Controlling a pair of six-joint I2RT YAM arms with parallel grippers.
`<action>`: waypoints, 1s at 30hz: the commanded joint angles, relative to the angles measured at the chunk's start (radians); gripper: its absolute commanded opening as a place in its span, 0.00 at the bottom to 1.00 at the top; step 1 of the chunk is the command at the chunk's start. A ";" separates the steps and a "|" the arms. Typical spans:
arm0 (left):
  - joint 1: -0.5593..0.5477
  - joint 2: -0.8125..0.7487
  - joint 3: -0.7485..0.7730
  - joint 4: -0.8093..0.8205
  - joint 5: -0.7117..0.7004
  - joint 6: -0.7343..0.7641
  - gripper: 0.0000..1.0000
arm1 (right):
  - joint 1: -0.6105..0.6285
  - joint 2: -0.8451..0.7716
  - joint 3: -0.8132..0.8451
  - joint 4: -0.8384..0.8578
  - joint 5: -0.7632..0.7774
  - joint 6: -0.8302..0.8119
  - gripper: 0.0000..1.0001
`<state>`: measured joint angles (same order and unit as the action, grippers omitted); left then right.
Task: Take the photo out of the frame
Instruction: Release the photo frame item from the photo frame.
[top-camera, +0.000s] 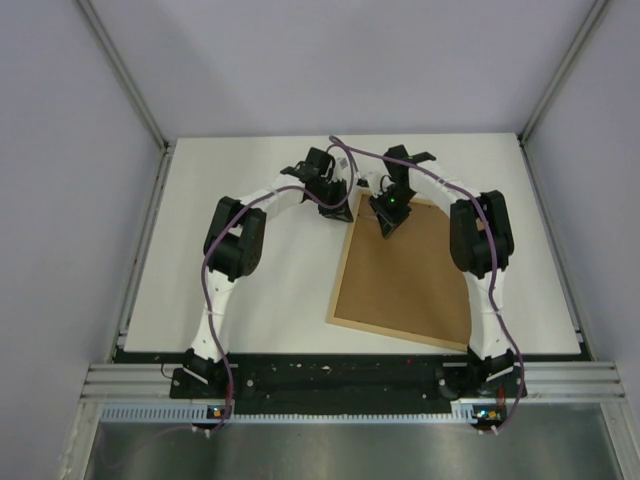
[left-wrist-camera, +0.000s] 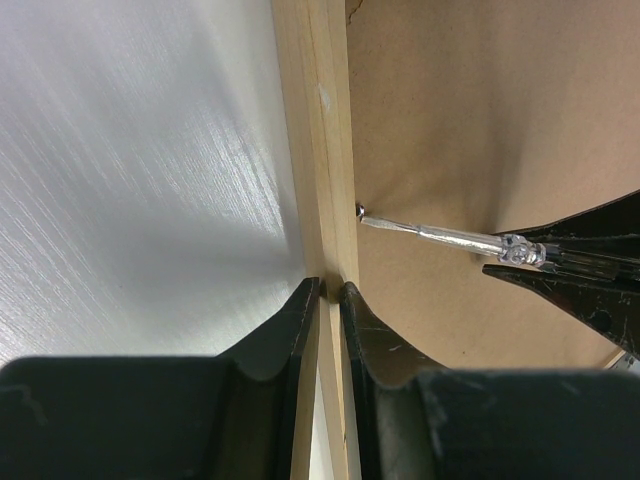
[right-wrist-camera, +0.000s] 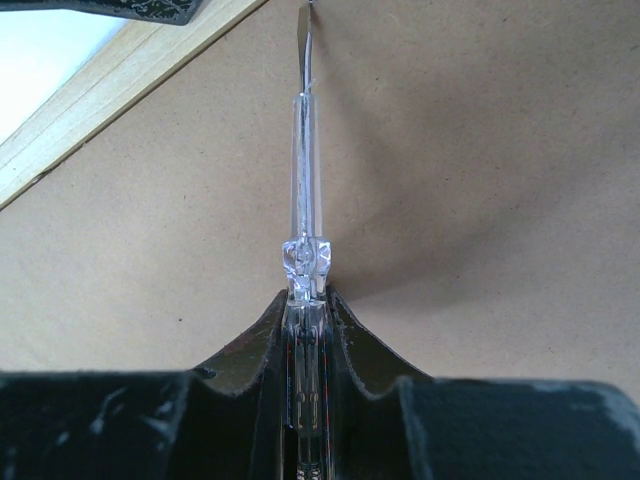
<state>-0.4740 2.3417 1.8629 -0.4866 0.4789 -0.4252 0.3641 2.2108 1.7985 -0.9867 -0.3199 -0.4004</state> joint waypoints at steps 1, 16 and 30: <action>-0.026 0.011 0.028 0.000 0.024 0.013 0.19 | 0.006 -0.033 -0.014 -0.023 -0.036 -0.028 0.00; -0.031 0.010 0.032 -0.001 0.024 0.017 0.19 | 0.004 -0.019 -0.001 -0.001 0.050 0.009 0.00; -0.031 0.011 0.031 -0.001 0.020 0.019 0.19 | 0.003 -0.033 -0.021 0.042 0.079 0.038 0.00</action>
<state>-0.4755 2.3459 1.8690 -0.4870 0.4808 -0.4252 0.3645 2.2112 1.7943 -0.9852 -0.3073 -0.3645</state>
